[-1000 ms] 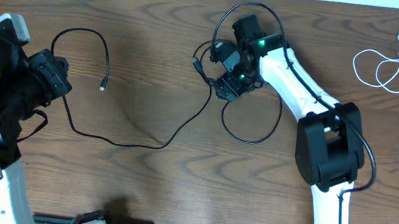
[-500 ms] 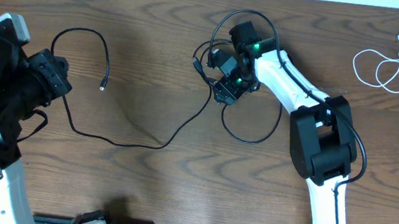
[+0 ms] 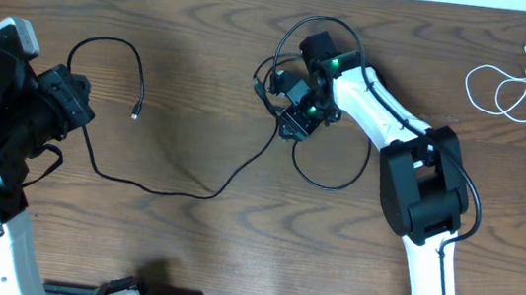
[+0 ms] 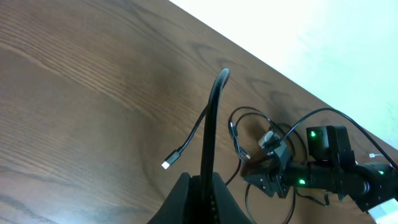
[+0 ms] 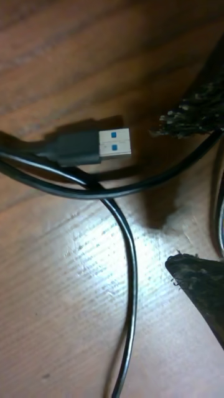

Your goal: Untangle cables

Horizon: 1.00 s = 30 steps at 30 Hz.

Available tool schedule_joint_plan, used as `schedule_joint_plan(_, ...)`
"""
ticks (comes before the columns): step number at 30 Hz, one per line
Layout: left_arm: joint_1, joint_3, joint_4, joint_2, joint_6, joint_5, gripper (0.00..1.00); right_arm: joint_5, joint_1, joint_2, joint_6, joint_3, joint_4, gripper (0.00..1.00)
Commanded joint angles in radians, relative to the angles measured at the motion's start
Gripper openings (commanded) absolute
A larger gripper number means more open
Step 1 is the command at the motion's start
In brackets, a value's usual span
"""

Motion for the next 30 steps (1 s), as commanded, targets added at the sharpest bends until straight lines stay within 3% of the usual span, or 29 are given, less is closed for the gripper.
schedule_joint_plan(1, 0.005, 0.01, 0.0, -0.002, 0.01, -0.005, 0.07, -0.03, 0.006, 0.028, 0.019, -0.006, -0.019, 0.53)
schedule_joint_plan(6, 0.005, 0.01, -0.006, -0.002, 0.01, -0.005, 0.07, -0.037, 0.008, 0.028, 0.037, -0.009, -0.03, 0.41)
schedule_joint_plan(15, 0.005, 0.01, -0.011, -0.002, 0.01, -0.005, 0.07, -0.001, 0.029, 0.028, 0.022, -0.085, 0.009, 0.42)
schedule_joint_plan(17, 0.005, 0.01, -0.011, -0.002, 0.01, -0.005, 0.07, 0.036, 0.036, 0.028, 0.036, -0.099, 0.039, 0.29)
schedule_joint_plan(19, 0.005, 0.01, -0.011, -0.002, 0.01, -0.005, 0.07, 0.076, 0.039, 0.027, 0.09, -0.1, 0.07, 0.05)
schedule_joint_plan(20, 0.005, 0.01, -0.011, -0.002, 0.01, -0.005, 0.07, 0.084, 0.039, 0.027, 0.113, -0.098, 0.08, 0.01)
schedule_joint_plan(30, 0.005, 0.01, -0.011, -0.002, 0.01, -0.006, 0.07, 0.034, 0.005, -0.069, 0.294, 0.071, 0.021, 0.01)
